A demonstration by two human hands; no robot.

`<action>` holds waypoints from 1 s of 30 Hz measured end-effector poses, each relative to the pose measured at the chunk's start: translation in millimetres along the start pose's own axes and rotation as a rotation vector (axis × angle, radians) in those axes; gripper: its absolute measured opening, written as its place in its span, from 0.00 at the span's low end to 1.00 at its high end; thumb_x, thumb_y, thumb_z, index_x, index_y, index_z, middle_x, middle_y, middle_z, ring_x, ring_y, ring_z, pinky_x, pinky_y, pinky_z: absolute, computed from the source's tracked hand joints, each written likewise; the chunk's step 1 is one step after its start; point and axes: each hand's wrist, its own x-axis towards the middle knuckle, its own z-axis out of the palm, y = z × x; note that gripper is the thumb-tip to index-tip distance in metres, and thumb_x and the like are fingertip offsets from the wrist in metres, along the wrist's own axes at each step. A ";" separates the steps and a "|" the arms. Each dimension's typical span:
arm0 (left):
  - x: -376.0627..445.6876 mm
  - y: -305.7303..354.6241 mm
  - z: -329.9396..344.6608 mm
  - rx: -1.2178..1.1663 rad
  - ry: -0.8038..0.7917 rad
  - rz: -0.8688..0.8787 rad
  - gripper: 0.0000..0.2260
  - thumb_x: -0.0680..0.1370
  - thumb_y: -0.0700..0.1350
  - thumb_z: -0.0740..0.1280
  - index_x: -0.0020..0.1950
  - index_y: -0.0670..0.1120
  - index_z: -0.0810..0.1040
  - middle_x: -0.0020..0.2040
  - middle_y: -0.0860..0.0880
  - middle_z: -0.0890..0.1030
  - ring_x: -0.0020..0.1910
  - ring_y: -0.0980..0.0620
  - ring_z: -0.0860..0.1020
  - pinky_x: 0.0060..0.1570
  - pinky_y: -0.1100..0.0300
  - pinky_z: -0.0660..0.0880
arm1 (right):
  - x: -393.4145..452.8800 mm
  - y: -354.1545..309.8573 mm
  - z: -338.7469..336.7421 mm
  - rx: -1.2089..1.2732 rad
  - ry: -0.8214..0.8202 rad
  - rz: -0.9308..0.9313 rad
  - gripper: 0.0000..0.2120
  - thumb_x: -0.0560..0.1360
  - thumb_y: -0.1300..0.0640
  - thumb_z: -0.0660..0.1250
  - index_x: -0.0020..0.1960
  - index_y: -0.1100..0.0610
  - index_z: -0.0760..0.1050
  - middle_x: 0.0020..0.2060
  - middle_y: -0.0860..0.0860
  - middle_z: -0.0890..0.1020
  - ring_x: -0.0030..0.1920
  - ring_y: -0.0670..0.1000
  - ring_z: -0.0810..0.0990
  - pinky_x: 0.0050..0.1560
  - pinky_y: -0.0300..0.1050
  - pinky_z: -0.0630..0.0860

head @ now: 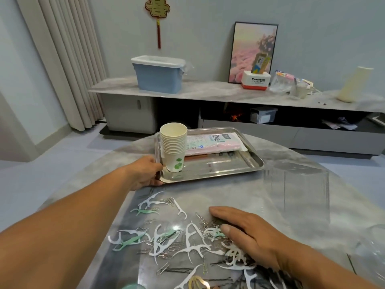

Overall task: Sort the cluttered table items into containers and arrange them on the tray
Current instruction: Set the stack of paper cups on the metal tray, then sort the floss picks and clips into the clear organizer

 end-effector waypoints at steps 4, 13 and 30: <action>3.7 0.0 1.4 0.033 0.082 0.046 0.06 0.84 0.42 0.64 0.53 0.39 0.77 0.44 0.43 0.77 0.35 0.51 0.76 0.31 0.61 0.79 | 8.0 8.6 0.0 0.041 0.105 0.032 0.22 0.83 0.37 0.55 0.76 0.38 0.68 0.72 0.28 0.68 0.72 0.29 0.62 0.70 0.24 0.56; -38.0 -80.0 -36.3 0.780 0.304 0.685 0.20 0.84 0.61 0.53 0.63 0.56 0.81 0.64 0.62 0.78 0.63 0.60 0.74 0.64 0.55 0.70 | 17.9 26.0 -9.7 -0.006 0.135 0.114 0.27 0.80 0.36 0.52 0.77 0.39 0.66 0.74 0.30 0.65 0.72 0.26 0.58 0.69 0.21 0.51; -123.6 -78.6 37.3 0.913 -0.441 0.788 0.22 0.86 0.57 0.51 0.81 0.64 0.55 0.80 0.63 0.58 0.76 0.73 0.51 0.74 0.73 0.46 | 2.4 -12.9 17.3 -0.228 -0.031 0.043 0.26 0.84 0.41 0.50 0.80 0.38 0.49 0.77 0.30 0.49 0.73 0.24 0.39 0.72 0.26 0.36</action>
